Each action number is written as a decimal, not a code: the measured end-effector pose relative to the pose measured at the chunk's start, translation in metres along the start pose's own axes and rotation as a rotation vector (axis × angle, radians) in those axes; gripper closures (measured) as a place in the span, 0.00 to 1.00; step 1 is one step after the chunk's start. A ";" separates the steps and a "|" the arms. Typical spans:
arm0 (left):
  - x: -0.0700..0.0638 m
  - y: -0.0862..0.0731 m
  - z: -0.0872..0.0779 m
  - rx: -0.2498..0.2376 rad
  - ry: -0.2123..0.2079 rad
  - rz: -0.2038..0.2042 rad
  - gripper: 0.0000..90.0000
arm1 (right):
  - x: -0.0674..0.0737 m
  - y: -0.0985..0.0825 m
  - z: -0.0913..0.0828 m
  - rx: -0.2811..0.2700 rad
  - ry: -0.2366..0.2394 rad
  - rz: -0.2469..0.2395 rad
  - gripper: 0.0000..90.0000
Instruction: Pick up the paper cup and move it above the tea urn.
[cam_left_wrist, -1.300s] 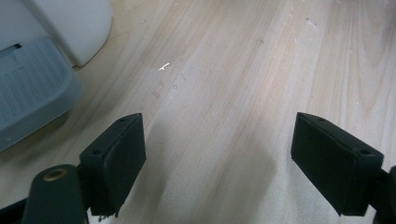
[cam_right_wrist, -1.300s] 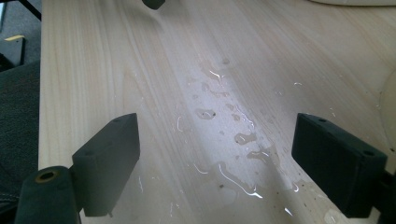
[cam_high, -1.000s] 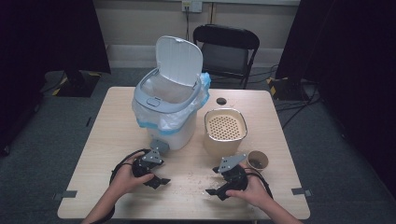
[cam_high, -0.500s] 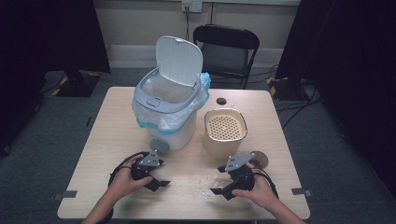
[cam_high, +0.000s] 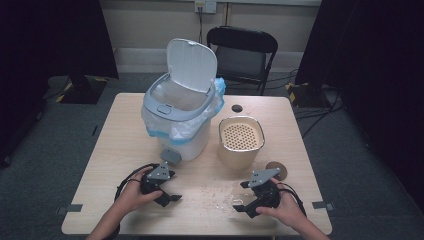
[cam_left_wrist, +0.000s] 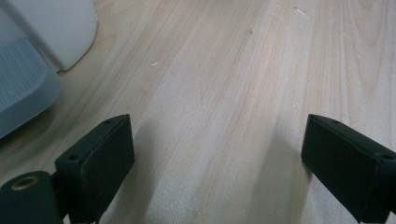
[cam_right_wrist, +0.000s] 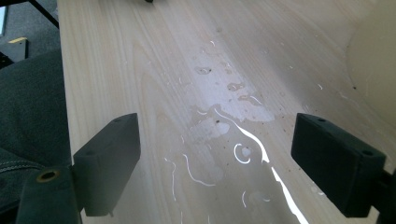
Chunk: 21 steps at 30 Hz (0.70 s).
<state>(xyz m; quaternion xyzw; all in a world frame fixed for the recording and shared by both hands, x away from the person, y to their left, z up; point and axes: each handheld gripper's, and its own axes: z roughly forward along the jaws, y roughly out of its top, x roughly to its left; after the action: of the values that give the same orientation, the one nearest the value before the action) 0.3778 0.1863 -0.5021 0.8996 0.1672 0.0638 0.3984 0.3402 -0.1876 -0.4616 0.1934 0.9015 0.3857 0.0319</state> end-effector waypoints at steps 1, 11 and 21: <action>0.000 0.000 0.000 -0.001 0.000 0.000 0.10 | 0.000 -0.001 -0.001 0.001 -0.002 -0.002 0.17; 0.000 0.000 0.000 -0.001 -0.001 0.002 0.10 | -0.001 -0.010 -0.010 -0.002 -0.002 0.015 0.17; 0.000 0.000 0.000 0.002 -0.004 0.007 0.09 | -0.002 -0.023 -0.016 0.017 -0.015 0.032 0.17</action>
<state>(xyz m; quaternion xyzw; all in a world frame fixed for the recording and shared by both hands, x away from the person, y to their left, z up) 0.3781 0.1864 -0.5021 0.9008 0.1632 0.0632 0.3975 0.3310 -0.2140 -0.4669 0.2107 0.9014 0.3771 0.0307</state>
